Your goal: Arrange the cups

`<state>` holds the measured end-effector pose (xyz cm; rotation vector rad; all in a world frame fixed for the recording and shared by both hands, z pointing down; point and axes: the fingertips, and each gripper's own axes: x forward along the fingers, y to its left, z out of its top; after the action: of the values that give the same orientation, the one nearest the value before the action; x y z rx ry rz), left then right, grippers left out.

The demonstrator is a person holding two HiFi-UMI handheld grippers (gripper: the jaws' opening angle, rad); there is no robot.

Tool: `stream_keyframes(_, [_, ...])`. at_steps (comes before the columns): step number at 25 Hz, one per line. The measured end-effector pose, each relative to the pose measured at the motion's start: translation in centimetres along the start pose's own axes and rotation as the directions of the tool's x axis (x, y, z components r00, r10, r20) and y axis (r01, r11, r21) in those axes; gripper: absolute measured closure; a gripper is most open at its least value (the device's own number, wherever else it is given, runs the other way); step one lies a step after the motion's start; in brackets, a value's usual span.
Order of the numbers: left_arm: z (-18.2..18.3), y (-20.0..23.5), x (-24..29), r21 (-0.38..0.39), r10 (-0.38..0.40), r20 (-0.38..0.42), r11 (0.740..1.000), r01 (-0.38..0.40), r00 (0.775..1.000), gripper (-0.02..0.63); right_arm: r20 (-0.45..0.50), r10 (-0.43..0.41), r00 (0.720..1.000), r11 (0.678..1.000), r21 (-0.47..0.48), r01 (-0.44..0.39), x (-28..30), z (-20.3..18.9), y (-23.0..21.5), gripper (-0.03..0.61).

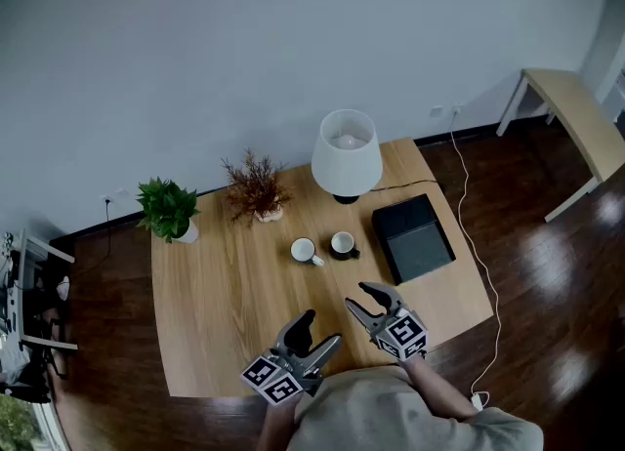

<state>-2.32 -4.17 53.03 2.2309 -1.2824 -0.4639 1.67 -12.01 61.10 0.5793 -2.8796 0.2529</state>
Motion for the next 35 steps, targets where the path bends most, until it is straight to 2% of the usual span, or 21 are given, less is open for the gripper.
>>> stream_keyframes(1, [0.0,0.0,0.1,0.000,0.001,0.001,1.000,-0.001,1.000,0.245,-0.007,0.002,1.000,1.000,-0.017,-0.002,0.0,-0.3,-0.2,0.401])
stream_keyframes(6, [-0.1,-0.1,0.3,-0.001,0.007,-0.001,1.000,-0.007,1.000,0.245,-0.088,-0.014,0.996,0.997,-0.079,0.007,0.0,-2.7,-1.8,0.403])
stream_keyframes(14, [-0.1,0.0,0.3,0.004,0.014,-0.010,1.000,-0.014,1.000,0.245,-0.227,-0.036,0.973,0.996,-0.092,0.015,1.5,-7.4,-4.7,0.402])
stream_keyframes(26, [-0.6,0.0,1.2,0.023,0.011,-0.041,1.000,-0.010,0.999,0.245,-0.337,-0.066,0.939,0.993,-0.117,0.027,4.9,-10.0,-8.9,0.402])
stream_keyframes(31, [-0.9,-0.3,2.7,0.058,-0.008,-0.083,0.998,0.013,0.997,0.245,-0.430,-0.106,0.896,0.987,-0.154,0.043,7.8,-11.7,-11.9,0.402])
stream_keyframes(35, [-1.0,-0.6,3.0,0.053,-0.014,-0.090,0.998,0.019,0.996,0.245,-0.524,-0.106,0.845,0.979,-0.205,-0.004,10.5,-12.9,-12.9,0.402])
